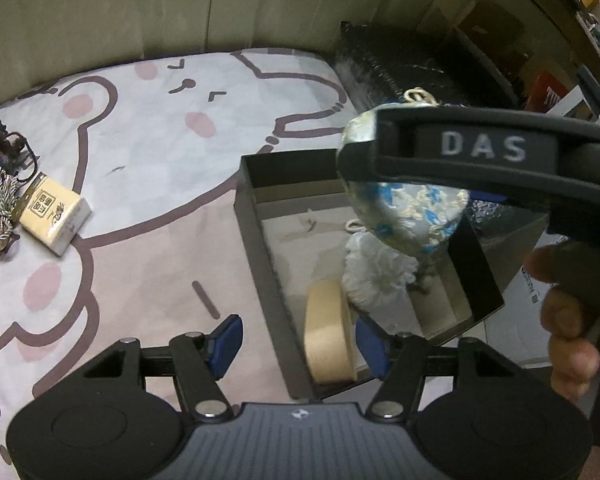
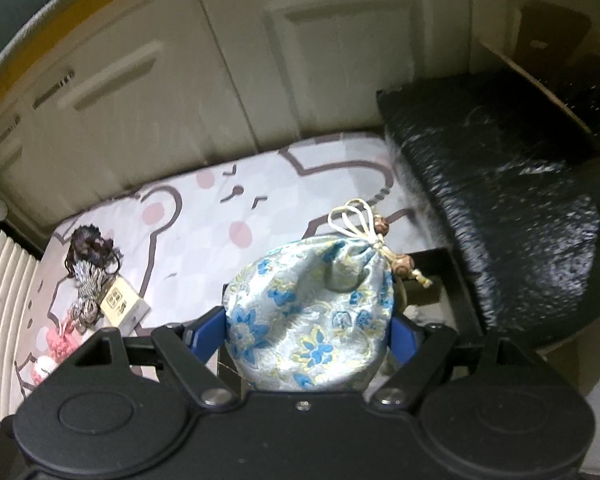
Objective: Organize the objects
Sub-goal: 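Lower the wooden block and blue pouch into the black box and open both grippers, then withdraw both grippers from the box back over the bed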
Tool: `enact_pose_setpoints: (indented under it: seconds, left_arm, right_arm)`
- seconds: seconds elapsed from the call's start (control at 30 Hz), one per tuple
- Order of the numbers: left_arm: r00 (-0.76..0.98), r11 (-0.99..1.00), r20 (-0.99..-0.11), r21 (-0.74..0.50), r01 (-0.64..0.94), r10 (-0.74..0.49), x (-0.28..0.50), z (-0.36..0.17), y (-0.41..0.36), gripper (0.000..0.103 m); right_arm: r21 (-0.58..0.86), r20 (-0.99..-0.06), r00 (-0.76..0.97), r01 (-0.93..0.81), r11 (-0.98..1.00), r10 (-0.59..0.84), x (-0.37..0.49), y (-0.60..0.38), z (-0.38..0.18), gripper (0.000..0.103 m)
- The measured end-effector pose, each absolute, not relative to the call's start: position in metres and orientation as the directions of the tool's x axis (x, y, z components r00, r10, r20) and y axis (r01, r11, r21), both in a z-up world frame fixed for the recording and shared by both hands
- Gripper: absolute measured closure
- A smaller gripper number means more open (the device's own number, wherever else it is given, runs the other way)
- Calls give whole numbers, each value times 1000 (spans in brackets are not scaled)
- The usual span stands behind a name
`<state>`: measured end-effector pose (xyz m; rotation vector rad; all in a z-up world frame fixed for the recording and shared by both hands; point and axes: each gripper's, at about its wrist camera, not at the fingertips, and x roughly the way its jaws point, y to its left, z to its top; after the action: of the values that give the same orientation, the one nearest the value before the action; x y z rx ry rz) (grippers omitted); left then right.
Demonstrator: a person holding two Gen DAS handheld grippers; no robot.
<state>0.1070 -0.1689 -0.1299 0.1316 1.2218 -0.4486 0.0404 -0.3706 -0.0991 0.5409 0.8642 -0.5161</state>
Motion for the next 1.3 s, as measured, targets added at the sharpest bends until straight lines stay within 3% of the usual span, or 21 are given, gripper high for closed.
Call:
enact_pose_setpoints:
  seconds: [0.27,0.67,1.17,1.3]
  left_arm:
    - [245,901,-929,-163,402,-278,109,-130,-158,40]
    - [252,899,-924,-167,405,-286,104,-121,-153,40]
    - [259,886,-957,4,463,-131,101,-149,-172,41]
    - [256,891,-954,-23,454,-154,102,-145,-170,41]
  right_arm:
    - [253,-846,517,605,755,-130,57,-369,-120,14]
    - [249,-842,515,637,729,-162,45,-375,-113,16]
    - [246,-840,513,653,716,-179,34,-378,-109,19]
    - [240,-847,499,667,705,-184,29,-383,-111,20]
